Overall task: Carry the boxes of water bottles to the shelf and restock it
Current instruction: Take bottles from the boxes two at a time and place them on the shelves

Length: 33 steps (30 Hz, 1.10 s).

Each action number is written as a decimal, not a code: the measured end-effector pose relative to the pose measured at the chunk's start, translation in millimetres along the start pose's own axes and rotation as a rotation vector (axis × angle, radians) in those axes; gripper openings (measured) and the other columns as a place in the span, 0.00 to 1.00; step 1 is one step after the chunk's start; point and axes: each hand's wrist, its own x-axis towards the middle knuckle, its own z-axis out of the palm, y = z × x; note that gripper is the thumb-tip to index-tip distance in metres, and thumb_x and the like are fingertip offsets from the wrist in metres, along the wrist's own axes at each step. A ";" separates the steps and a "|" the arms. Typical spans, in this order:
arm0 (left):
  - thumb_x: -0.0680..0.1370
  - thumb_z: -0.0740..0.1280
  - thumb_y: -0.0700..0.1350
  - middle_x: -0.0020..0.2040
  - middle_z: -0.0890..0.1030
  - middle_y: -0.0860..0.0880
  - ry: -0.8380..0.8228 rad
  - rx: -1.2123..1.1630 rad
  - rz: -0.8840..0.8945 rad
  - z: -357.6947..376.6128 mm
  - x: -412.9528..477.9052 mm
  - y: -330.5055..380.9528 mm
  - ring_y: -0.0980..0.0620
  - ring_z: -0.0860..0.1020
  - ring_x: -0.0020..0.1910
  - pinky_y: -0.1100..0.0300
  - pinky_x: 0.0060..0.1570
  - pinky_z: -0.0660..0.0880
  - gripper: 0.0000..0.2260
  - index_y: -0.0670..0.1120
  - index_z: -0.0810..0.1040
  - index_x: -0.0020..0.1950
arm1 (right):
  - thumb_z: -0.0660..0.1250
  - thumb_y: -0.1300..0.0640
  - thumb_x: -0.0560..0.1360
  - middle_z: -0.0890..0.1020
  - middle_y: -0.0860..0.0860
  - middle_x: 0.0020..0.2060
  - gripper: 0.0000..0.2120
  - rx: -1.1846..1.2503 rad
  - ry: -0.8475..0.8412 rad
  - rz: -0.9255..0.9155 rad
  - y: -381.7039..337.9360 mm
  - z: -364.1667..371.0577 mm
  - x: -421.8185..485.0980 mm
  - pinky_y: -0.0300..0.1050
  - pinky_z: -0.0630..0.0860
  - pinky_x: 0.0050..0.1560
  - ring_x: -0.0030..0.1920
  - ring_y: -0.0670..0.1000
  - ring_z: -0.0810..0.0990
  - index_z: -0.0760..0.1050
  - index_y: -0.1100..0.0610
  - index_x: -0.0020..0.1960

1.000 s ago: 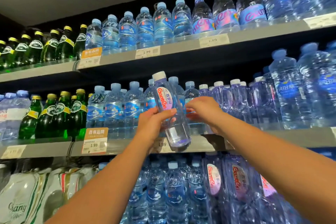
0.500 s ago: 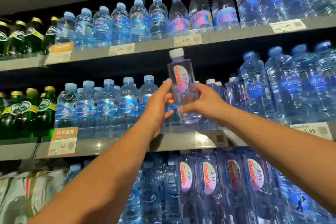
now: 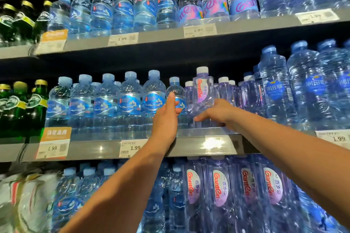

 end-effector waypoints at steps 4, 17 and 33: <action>0.80 0.49 0.62 0.58 0.80 0.47 0.021 0.092 0.023 1.8 -0.8 -2.6 0.48 0.76 0.60 0.47 0.67 0.66 0.26 0.47 0.79 0.59 | 0.81 0.53 0.61 0.72 0.60 0.65 0.45 -0.027 -0.047 0.019 -8.1 17.2 0.6 0.50 0.72 0.58 0.61 0.58 0.73 0.63 0.63 0.71; 0.80 0.49 0.62 0.58 0.80 0.48 0.012 0.114 0.042 0.3 -12.1 2.0 0.51 0.76 0.58 0.58 0.57 0.65 0.26 0.47 0.78 0.58 | 0.78 0.58 0.65 0.75 0.59 0.35 0.24 -0.103 0.029 0.086 -4.7 12.1 -4.7 0.41 0.68 0.25 0.25 0.50 0.67 0.74 0.69 0.54; 0.81 0.51 0.61 0.43 0.77 0.49 -0.087 0.483 0.142 -21.0 -26.5 13.4 0.47 0.75 0.48 0.54 0.51 0.69 0.23 0.46 0.77 0.44 | 0.65 0.43 0.75 0.76 0.54 0.40 0.19 -0.602 0.140 -0.061 -19.2 13.8 -35.2 0.47 0.72 0.42 0.40 0.55 0.76 0.70 0.60 0.41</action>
